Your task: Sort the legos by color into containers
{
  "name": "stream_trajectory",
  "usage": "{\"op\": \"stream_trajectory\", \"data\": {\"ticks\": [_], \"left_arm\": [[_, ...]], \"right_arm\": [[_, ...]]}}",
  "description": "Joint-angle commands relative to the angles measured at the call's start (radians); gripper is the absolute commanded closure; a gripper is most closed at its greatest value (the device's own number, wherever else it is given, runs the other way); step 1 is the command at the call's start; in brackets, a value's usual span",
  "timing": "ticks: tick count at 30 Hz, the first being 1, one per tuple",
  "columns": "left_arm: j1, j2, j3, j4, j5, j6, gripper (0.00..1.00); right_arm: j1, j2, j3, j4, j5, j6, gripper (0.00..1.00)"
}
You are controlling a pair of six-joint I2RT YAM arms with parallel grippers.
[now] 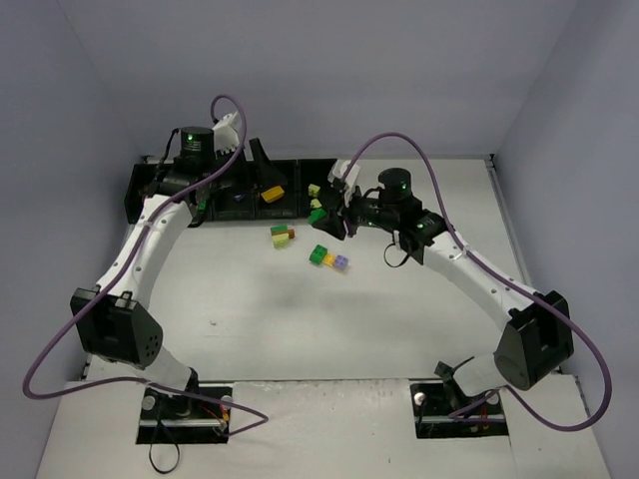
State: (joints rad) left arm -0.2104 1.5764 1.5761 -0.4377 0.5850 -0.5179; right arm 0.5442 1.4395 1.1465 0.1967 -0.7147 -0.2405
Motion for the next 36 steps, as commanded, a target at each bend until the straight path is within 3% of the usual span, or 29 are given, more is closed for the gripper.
{"op": "stream_trajectory", "data": {"ticks": [1, 8, 21, 27, 30, 33, 36], "left_arm": [[-0.07, -0.053, 0.004, 0.002, 0.163, -0.067, 0.29], [-0.15, -0.081, -0.007, -0.012, 0.206, -0.054, 0.29], [-0.188, -0.038, 0.009, -0.182, 0.214, 0.022, 0.33], [-0.207, -0.023, 0.01, -0.174, 0.222, 0.012, 0.36], [-0.21, -0.012, 0.018, -0.19, 0.214, 0.007, 0.43], [-0.21, -0.009, 0.016, -0.188, 0.2, 0.004, 0.6], [-0.21, -0.01, 0.016, -0.187, 0.194, 0.004, 0.9]], "right_arm": [[0.011, 0.013, 0.064, 0.041, -0.055, -0.032, 1.0], [0.031, 0.015, 0.078, 0.033, -0.08, -0.048, 0.99], [0.063, 0.006, 0.087, 0.032, -0.075, -0.048, 0.99], [0.077, 0.01, 0.094, 0.032, -0.068, -0.048, 0.99], [0.08, 0.015, 0.096, 0.032, -0.061, -0.046, 0.99], [0.085, 0.019, 0.099, 0.032, -0.057, -0.046, 0.99], [0.085, 0.025, 0.099, 0.033, -0.045, -0.046, 0.98]]}}
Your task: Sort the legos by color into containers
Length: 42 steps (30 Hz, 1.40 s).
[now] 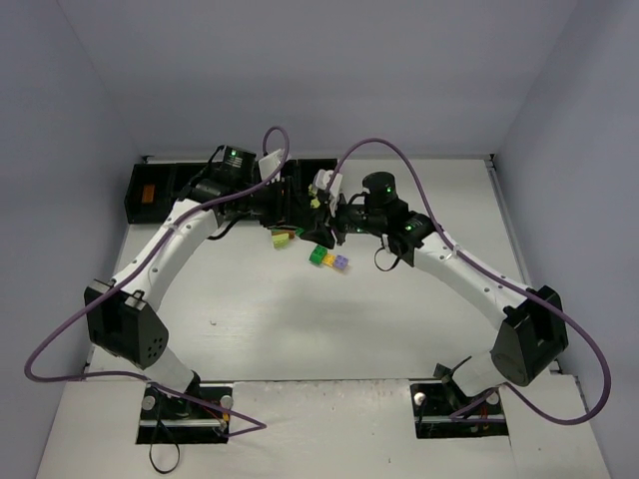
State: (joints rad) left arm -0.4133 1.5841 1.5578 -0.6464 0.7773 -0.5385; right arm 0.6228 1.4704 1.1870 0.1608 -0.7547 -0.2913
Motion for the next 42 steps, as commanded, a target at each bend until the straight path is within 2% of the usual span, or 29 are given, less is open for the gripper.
{"op": "stream_trajectory", "data": {"ticks": [1, 2, 4, 7, 8, 9, 11, 13, 18, 19, 20, 24, 25, 27, 31, 37, 42], "left_arm": [[-0.005, -0.019, 0.033, 0.024, -0.001, 0.025, 0.97], [-0.007, -0.021, 0.031, 0.025, -0.004, 0.026, 1.0], [-0.007, -0.024, 0.03, 0.024, -0.007, 0.037, 1.0], [-0.004, -0.027, 0.033, 0.019, -0.026, 0.058, 1.0], [0.001, -0.027, 0.035, 0.016, -0.03, 0.069, 1.0], [0.005, -0.026, 0.038, 0.011, -0.036, 0.074, 1.0], [0.016, -0.021, 0.038, 0.007, -0.039, 0.086, 1.0], [0.042, -0.016, 0.039, -0.004, -0.049, 0.1, 1.0], [0.157, -0.003, 0.068, -0.061, -0.128, 0.166, 1.0], [0.178, -0.001, 0.074, -0.068, -0.189, 0.176, 1.0], [0.2, 0.005, 0.088, -0.076, -0.226, 0.192, 1.0], [0.298, 0.039, 0.139, -0.046, -0.462, 0.192, 1.0], [0.335, 0.048, 0.146, -0.009, -0.543, 0.19, 1.0], [0.37, 0.086, 0.169, 0.025, -0.62, 0.178, 1.0], [0.473, 0.196, 0.192, 0.144, -0.705, 0.155, 1.0], [0.487, 0.408, 0.33, 0.182, -0.822, 0.199, 1.0], [0.487, 0.513, 0.403, 0.225, -0.897, 0.233, 1.0]], "right_arm": [[0.006, -0.004, 0.057, 0.071, 0.0, 0.007, 0.97], [0.006, -0.002, 0.057, 0.072, 0.003, 0.009, 0.95], [0.006, -0.002, 0.054, 0.074, 0.012, 0.012, 0.92], [0.006, -0.004, 0.048, 0.077, 0.046, 0.018, 0.53], [0.005, -0.004, 0.046, 0.077, 0.055, 0.024, 0.37], [0.003, -0.005, 0.043, 0.077, 0.064, 0.027, 0.31], [0.0, -0.005, 0.036, 0.077, 0.09, 0.04, 0.21], [-0.011, -0.005, 0.028, 0.075, 0.136, 0.058, 0.16], [-0.072, -0.013, -0.001, 0.077, 0.19, 0.17, 0.16], [-0.096, -0.015, -0.009, 0.077, 0.207, 0.2, 0.11], [-0.109, -0.013, -0.021, 0.075, 0.28, 0.234, 0.01], [-0.152, -0.03, -0.069, 0.065, 0.399, 0.386, 0.0], [-0.155, -0.033, -0.079, 0.065, 0.423, 0.402, 0.0], [-0.161, -0.035, -0.101, 0.063, 0.462, 0.422, 0.0], [-0.163, -0.019, -0.113, 0.036, 0.486, 0.465, 0.0], [-0.164, -0.018, -0.142, 0.017, 0.491, 0.485, 0.07], [-0.164, -0.004, -0.153, -0.027, 0.488, 0.474, 0.14]]}}
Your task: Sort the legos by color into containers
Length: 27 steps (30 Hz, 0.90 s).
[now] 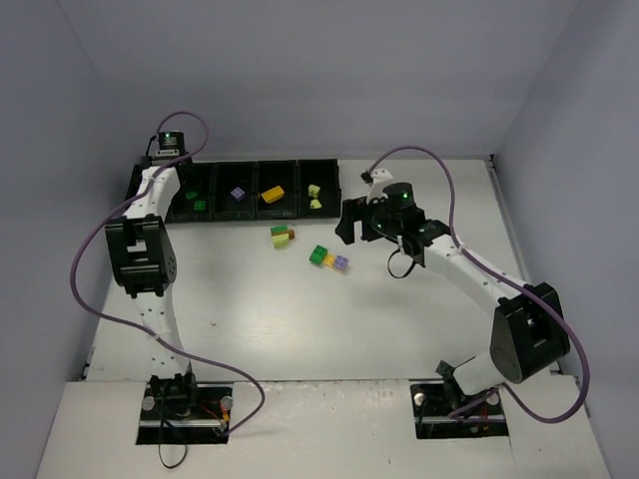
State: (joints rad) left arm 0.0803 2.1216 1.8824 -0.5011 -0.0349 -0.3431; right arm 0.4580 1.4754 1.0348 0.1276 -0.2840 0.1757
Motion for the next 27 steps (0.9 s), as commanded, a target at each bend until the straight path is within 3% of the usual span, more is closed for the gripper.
{"op": "stream_trajectory", "data": {"ticks": [1, 3, 7, 8, 13, 19, 27], "left_arm": [[-0.005, 0.006, 0.105, 0.082, -0.091, 0.045, 0.97], [-0.004, 0.034, 0.135, 0.084, -0.091, 0.058, 0.83], [-0.002, 0.093, 0.19, 0.075, -0.073, 0.081, 0.67], [-0.002, 0.101, 0.202, 0.067, -0.072, 0.081, 0.59], [-0.005, 0.06, 0.176, 0.068, -0.045, 0.073, 0.39], [-0.02, -0.092, 0.041, 0.073, -0.028, 0.01, 0.34], [-0.129, -0.342, -0.193, 0.067, 0.021, -0.076, 0.33]], "right_arm": [[0.001, -0.007, -0.008, 0.003, 0.017, 0.004, 0.16], [0.001, -0.006, -0.019, 0.001, 0.014, -0.004, 0.22], [0.001, 0.006, -0.032, 0.0, 0.019, -0.016, 0.29], [0.001, 0.014, -0.032, -0.003, 0.019, -0.022, 0.29], [0.001, 0.065, -0.016, -0.009, 0.011, -0.061, 0.3], [0.022, 0.157, 0.053, -0.051, 0.012, -0.125, 0.36], [0.082, 0.266, 0.105, -0.068, 0.055, -0.166, 0.33]]}}
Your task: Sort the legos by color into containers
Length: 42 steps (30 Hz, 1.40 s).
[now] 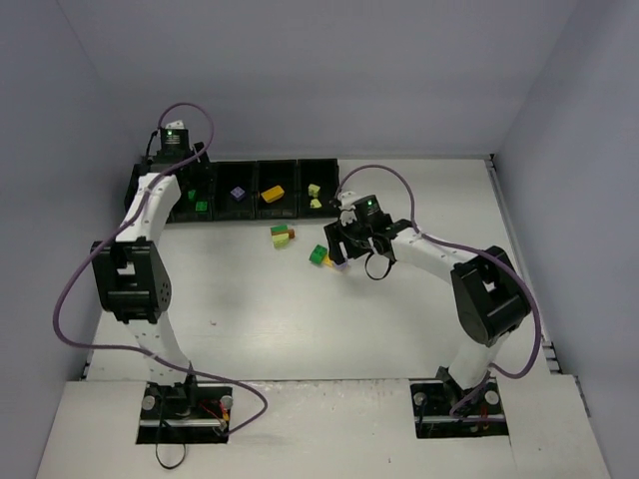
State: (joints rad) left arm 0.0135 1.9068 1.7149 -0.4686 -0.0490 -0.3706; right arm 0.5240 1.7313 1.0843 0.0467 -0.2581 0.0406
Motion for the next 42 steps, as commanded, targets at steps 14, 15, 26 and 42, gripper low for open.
{"op": "stream_trajectory", "data": {"ticks": [14, 15, 26, 42], "left_arm": [[-0.242, -0.405, -0.33, -0.047, 0.169, -0.07, 0.33], [-0.254, -0.413, -0.365, -0.042, 0.17, -0.067, 0.33], [-0.34, -0.489, -0.488, -0.025, 0.205, -0.062, 0.33], [-0.345, -0.565, -0.581, -0.015, 0.232, -0.051, 0.33]], "right_arm": [[0.064, 0.074, 0.049, -0.002, 0.109, -0.068, 0.33], [0.065, 0.076, 0.045, -0.002, 0.12, -0.068, 0.33], [0.085, 0.111, 0.02, 0.048, 0.131, -0.09, 0.32], [0.094, 0.163, 0.006, 0.09, 0.083, -0.09, 0.65]]}}
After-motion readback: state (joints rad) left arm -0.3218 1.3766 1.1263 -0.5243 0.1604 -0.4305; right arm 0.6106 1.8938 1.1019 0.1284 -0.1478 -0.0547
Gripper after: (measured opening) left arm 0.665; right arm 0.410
